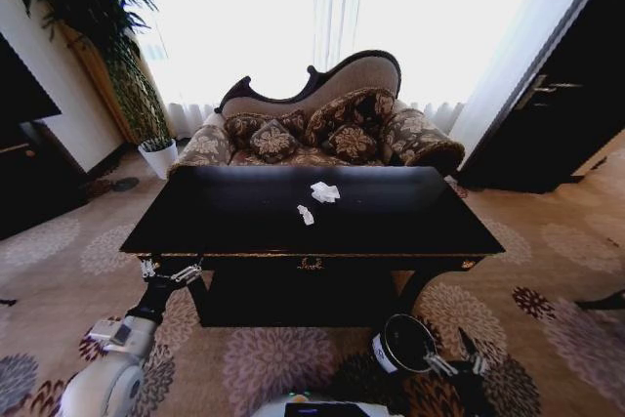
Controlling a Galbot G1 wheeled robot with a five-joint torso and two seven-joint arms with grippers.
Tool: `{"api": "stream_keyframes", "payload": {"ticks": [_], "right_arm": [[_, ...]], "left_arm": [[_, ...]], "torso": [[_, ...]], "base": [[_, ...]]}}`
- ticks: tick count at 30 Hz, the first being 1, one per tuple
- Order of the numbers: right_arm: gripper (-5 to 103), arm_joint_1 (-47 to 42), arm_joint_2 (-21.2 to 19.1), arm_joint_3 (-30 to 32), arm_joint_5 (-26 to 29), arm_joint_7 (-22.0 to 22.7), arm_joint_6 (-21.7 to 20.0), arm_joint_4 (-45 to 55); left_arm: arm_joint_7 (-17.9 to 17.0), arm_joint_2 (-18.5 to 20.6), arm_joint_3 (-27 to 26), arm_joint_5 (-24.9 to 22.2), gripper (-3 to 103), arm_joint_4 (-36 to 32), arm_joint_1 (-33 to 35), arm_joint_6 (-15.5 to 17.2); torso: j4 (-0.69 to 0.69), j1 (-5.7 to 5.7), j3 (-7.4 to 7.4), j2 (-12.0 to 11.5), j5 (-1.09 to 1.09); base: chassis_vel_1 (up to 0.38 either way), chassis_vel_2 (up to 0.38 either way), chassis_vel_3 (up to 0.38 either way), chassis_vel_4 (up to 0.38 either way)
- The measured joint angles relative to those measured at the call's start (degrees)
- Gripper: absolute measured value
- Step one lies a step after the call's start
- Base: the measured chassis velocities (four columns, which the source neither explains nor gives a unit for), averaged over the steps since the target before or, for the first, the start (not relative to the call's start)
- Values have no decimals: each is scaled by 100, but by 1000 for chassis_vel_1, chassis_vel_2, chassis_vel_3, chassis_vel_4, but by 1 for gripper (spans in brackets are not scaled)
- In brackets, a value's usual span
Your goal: Move to the front of the table and place the trash on the table into the trash bin.
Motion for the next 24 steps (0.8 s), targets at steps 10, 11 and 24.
{"api": "stream_keyframes", "payload": {"ticks": [10,11,24], "right_arm": [[100,20,-303,324,267,343,-976,1170],[100,20,-303,324,267,343,-976,1170],[100,1020,-1983,-17,520,1484,-2952,2366]], "left_arm": [[0,0,0,0,100,0,0,0],[0,0,0,0,100,0,0,0],[1,-1,0,0,100,0,0,0]], "torso": [[0,0,0,0,0],[0,0,0,0,0],[0,1,0,-1,-1]], "base": [[0,0,0,0],[0,0,0,0],[0,0,0,0]]}}
